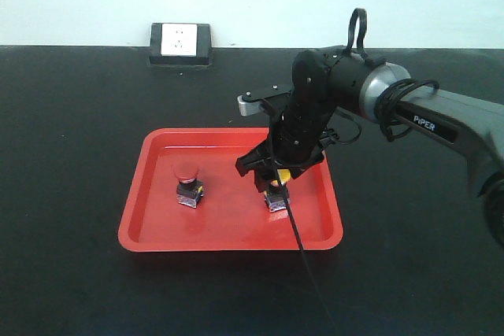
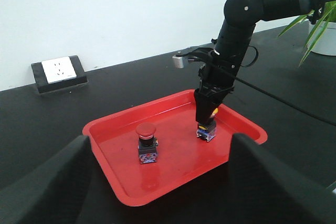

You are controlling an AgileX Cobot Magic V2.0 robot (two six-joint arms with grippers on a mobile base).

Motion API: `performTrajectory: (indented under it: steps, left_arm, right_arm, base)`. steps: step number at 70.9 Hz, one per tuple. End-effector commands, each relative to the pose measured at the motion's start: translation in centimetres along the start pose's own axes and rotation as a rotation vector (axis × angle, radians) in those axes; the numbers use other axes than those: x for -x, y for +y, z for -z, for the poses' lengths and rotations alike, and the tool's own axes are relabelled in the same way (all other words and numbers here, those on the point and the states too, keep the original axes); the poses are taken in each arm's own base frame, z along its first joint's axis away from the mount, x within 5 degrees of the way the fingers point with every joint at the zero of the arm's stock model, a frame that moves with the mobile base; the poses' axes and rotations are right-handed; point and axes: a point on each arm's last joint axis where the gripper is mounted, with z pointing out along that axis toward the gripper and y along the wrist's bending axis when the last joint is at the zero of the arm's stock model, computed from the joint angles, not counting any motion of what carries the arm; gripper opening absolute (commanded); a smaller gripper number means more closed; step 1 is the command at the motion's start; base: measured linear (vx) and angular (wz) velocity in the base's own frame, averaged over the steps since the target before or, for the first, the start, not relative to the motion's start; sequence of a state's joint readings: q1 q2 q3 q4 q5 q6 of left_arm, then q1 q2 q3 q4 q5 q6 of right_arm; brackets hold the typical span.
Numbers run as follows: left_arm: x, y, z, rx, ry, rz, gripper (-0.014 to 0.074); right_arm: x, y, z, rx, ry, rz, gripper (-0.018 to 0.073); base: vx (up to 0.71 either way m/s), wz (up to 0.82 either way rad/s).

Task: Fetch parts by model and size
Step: 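Open the right gripper and lift it away from the yellow button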

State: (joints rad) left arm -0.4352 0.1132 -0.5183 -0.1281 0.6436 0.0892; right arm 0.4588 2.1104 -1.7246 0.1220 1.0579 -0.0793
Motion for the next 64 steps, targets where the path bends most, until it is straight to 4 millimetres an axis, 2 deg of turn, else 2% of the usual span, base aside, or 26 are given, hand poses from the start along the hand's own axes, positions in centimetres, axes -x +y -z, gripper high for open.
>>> performTrajectory:
  steps: [1,16,30,64]
  left_arm:
    - [1.3,0.0,0.1,-0.002,-0.087,0.007,0.0524]
    - [1.3,0.0,0.1,-0.002,-0.087,0.007,0.0524]
    - [1.3,0.0,0.1,-0.002,-0.087,0.007,0.0524]
    - [1.3,0.0,0.1,-0.002,-0.087,0.007,0.0524]
  right_arm:
    - [0.6,0.3,5.2,-0.009,-0.144,0.016,0.0531]
    - [0.0,0.7,11.3,-0.033,-0.309,0.039,0.0533]
    - [-2.0,1.1,17.9,-0.066,-0.453,0.073,0.0533]
    - [-7.4,1.9,27.7,-0.133,-0.663,0.104,0.0533]
  base:
    - [0.0,0.0]
    - [0.0,0.0]
    - [0.0,0.0]
    - [0.0,0.0]
